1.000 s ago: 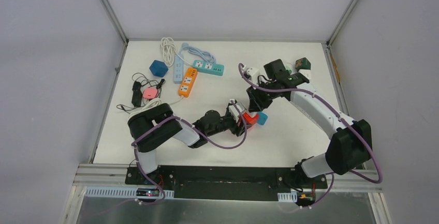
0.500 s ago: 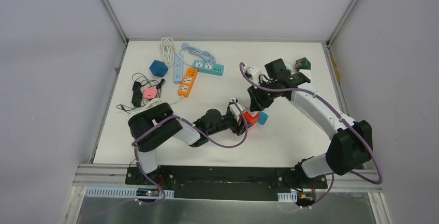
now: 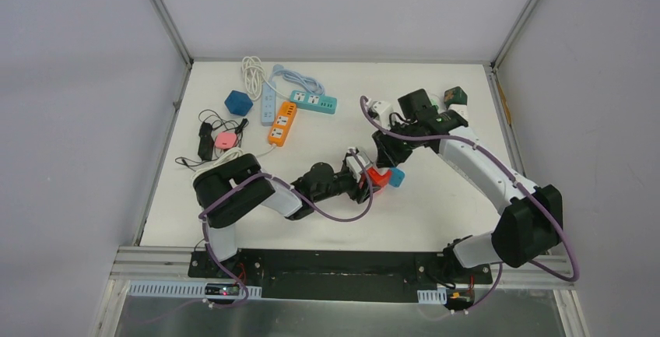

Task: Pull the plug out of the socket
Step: Remove the plug from the socket.

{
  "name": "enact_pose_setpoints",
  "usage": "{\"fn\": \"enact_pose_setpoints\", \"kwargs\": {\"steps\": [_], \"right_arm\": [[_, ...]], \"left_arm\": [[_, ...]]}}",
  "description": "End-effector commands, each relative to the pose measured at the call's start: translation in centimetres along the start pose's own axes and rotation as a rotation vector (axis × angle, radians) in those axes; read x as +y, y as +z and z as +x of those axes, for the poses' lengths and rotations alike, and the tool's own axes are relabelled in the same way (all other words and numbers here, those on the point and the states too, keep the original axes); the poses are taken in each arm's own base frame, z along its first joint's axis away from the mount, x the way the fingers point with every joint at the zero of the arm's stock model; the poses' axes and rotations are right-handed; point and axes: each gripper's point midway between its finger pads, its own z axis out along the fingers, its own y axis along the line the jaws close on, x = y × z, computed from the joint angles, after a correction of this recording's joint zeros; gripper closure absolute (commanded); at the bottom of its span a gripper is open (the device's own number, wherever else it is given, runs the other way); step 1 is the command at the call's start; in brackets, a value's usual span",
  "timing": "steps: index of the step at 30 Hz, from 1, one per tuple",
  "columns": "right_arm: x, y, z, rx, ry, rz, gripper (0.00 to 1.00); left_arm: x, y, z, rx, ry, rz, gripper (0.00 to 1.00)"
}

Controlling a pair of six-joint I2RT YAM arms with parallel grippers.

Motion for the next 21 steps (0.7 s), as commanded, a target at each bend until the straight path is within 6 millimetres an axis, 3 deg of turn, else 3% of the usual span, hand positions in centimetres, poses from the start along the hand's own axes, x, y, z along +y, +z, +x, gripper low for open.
{"fn": "enact_pose_setpoints", "kwargs": {"steps": [1, 6, 13, 16, 21], "right_arm": [[2.4, -3.8, -1.0, -0.133, 0.002, -0.142, 1.00], [1.9, -4.0, -0.8, -0.147, 0.044, -0.159, 1.00], [5.8, -2.5, -1.4, -0.113, -0.055, -0.265, 1.00], [5.5, -2.4, -1.0, -0.093, -0.066, -0.244, 1.00], [3.0, -3.4, -0.3, -0.098, -0.015, -0.190, 1.00]], "left_arm": [[0.6, -0.4, 4.8, 0.164, -0.049, 0.001, 1.00], [0.5, -0.1, 4.9, 0.159, -0.053, 0.014, 1.00], [0.6, -0.3, 5.0, 0.160, -0.056, 0.006, 1.00], [0.7, -0.3, 5.1, 0.166, -0.055, 0.002, 1.00], [0.8, -0.2, 5.2, 0.170, -0.055, 0.005, 1.00]]}}
